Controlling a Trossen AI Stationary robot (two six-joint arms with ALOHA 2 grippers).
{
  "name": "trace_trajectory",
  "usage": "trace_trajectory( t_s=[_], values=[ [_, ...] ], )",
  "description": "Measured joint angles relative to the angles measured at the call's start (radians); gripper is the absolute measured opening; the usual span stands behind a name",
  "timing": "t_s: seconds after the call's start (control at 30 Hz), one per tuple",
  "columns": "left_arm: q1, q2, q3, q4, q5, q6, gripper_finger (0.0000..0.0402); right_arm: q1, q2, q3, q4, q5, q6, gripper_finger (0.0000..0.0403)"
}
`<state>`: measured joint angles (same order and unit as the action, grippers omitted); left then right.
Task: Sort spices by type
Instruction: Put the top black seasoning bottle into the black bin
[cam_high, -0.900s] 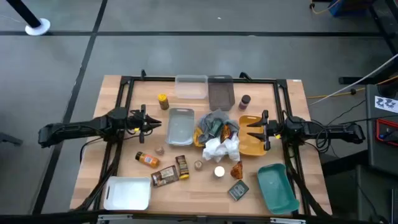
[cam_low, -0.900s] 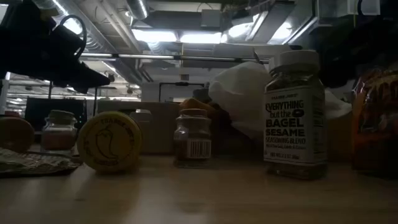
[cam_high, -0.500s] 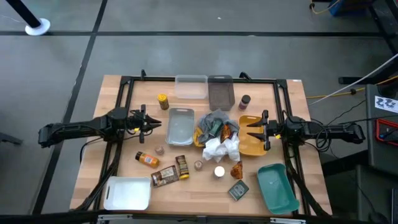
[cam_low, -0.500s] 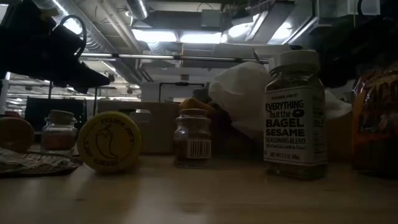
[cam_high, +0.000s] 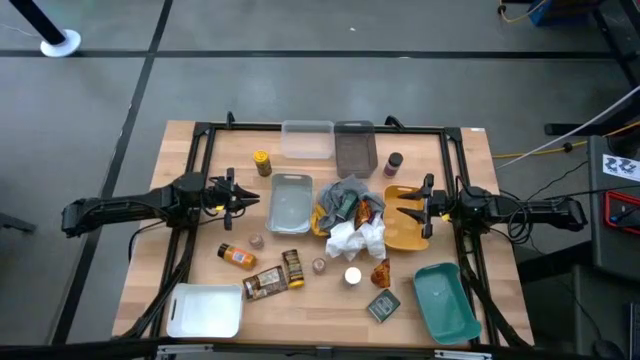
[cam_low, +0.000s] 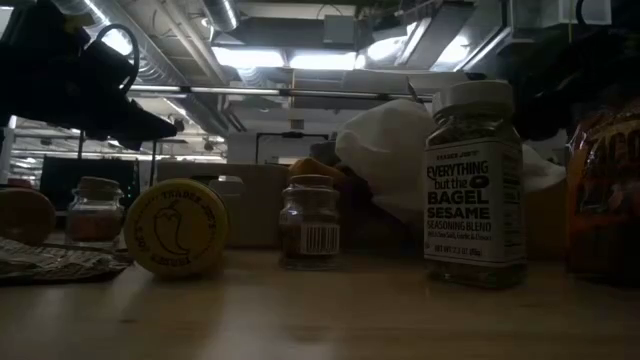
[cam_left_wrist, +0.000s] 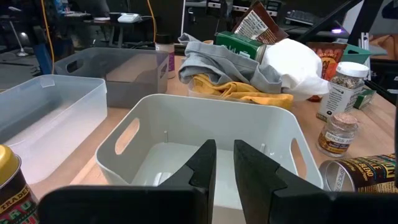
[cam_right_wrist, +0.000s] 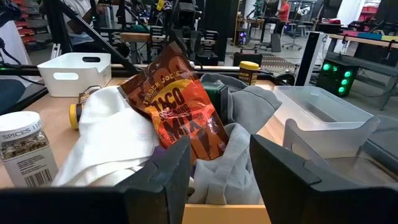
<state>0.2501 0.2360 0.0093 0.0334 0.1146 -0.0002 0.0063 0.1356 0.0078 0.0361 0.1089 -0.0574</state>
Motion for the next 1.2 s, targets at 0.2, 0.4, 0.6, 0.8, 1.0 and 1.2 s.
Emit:
trace_trajectory(
  t_s=[0.2,0.4,0.6,0.8,1.0,1.2],
  values=[
    [0.0,0.0,0.0,0.0,0.0,0.0,0.0045,0.0,0.0,0.0,-0.001,0.0,0.0,0.0166],
    [0.0,0.0,0.0,0.0,0.0,0.0,0.0045,0.0,0.0,0.0,-0.003,0.001,0.0,0.0166],
    [0.0,0.0,0.0,0.0,0.0,0.0,0.0045,0.0,0.0,0.0,0.006,0.005,0.0,0.0166],
    [0.0,0.0,0.0,0.0,0.0,0.0,0.0045,0.0,0.0,0.0,0.009,0.006,0.0,0.0166],
    [0.0,0.0,0.0,0.0,0.0,0.0,0.0045,0.0,0.0,0.0,0.011,0.002,0.013,0.0166],
    [0.0,0.0,0.0,0.0,0.0,0.0,0.0045,0.0,0.0,0.0,0.02,-0.033,0.153,0.0166]
  ],
)
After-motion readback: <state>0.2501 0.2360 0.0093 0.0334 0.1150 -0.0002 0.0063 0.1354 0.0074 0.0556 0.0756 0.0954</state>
